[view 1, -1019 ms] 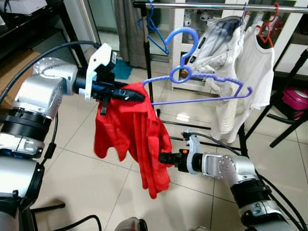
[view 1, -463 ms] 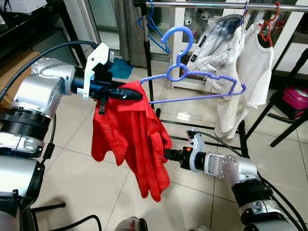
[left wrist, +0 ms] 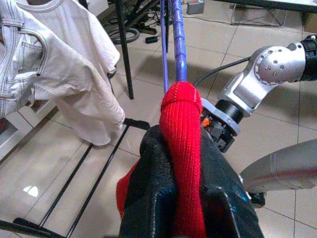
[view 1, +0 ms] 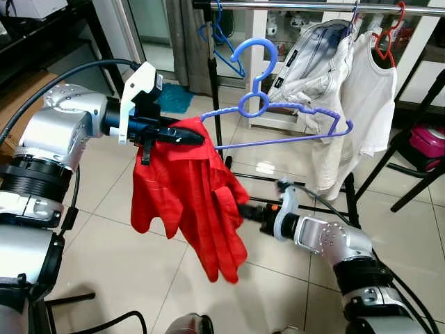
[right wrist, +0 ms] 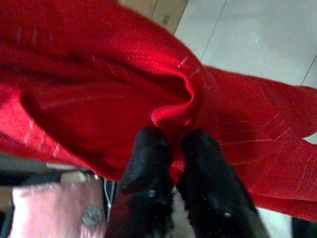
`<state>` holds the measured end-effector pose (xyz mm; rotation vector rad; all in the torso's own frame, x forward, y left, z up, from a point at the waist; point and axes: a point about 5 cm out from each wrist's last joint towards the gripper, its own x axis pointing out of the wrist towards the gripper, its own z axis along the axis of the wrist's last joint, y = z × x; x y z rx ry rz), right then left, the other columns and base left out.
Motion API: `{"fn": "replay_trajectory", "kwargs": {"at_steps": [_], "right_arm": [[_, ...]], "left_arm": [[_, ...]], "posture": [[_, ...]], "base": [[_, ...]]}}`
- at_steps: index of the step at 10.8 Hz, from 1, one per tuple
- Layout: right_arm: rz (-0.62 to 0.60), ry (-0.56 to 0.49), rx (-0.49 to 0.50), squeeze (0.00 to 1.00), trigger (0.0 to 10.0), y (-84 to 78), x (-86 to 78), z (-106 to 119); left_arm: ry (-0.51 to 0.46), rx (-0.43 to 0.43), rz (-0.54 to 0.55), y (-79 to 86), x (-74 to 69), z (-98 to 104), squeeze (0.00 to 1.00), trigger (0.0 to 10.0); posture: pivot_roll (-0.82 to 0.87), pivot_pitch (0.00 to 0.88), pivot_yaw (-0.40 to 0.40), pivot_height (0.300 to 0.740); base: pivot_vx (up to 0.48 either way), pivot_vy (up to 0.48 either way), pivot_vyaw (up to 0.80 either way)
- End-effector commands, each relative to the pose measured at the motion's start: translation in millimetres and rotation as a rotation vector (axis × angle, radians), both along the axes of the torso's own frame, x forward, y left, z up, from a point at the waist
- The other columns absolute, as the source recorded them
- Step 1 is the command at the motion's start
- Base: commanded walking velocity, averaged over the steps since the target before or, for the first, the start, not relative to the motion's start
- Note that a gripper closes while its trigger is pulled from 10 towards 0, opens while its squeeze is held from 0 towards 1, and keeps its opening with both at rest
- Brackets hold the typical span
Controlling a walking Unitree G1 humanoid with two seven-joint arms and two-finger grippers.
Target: Hang hanger
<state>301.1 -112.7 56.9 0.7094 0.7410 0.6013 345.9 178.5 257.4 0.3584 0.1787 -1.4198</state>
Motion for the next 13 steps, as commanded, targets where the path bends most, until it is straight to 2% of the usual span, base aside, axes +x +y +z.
{"fn": "replay_trajectory", "kwargs": {"at_steps": [1,4,5,6,7,10,11,13], "right_arm": [[-0.038,-0.003,0.038,0.00,0.0,-1.4,4.5,5],[-0.147,-0.006,0.084,0.00,0.0,-15.5,7.8,9],[-0.212,-0.039,0.034,0.00,0.0,-28.4,9.6,11],[-0.272,-0.096,-0.056,0.00,0.0,-46.3,11.7,14],[-0.358,-0.135,-0.088,0.00,0.0,-67.8,14.5,23],[-0.375,-0.215,-0.069,0.00,0.0,-80.7,9.1,39],[-0.410,-0.280,-0.074,0.00,0.0,-88.9,7.7,47],[-0.364,-0.374,-0.064,0.00,0.0,-90.4,0.0,59]], "left_arm": [[-0.054,-0.021,0.006,3.5,0.4,14,0.00,0.0],[-0.053,-0.025,0.021,9.3,-3.1,11,0.00,0.0],[-0.061,-0.012,0.030,14.1,-6.8,9,0.00,0.0],[-0.064,-0.001,0.029,19.5,-14.5,6,0.00,0.0],[-0.064,0.002,0.034,25.2,-23.9,5,0.00,0.0],[-0.064,0.002,0.062,31.1,-34.9,0,0.00,0.0],[-0.069,-0.001,0.077,31.9,-40.4,-2,0.00,0.0],[-0.075,-0.017,0.096,33.0,-45.0,-3,0.00,0.0]], "posture": [[-0.03,0.077,0.109,0.740],[-0.02,0.080,0.104,0.740],[-0.02,0.079,0.100,0.740],[-0.02,0.075,0.100,0.740],[-0.02,0.072,0.098,0.740],[-0.01,0.052,0.091,0.740],[-0.01,0.043,0.096,0.740],[-0.01,0.033,0.093,0.740]], "base": [[0.000,0.000,0.00],[0.000,0.000,0.00],[0.000,0.000,0.00],[0.000,0.000,0.00],[0.000,0.000,0.00],[0.000,0.000,0.00],[0.000,0.000,0.00],[0.000,0.000,0.00]]}}
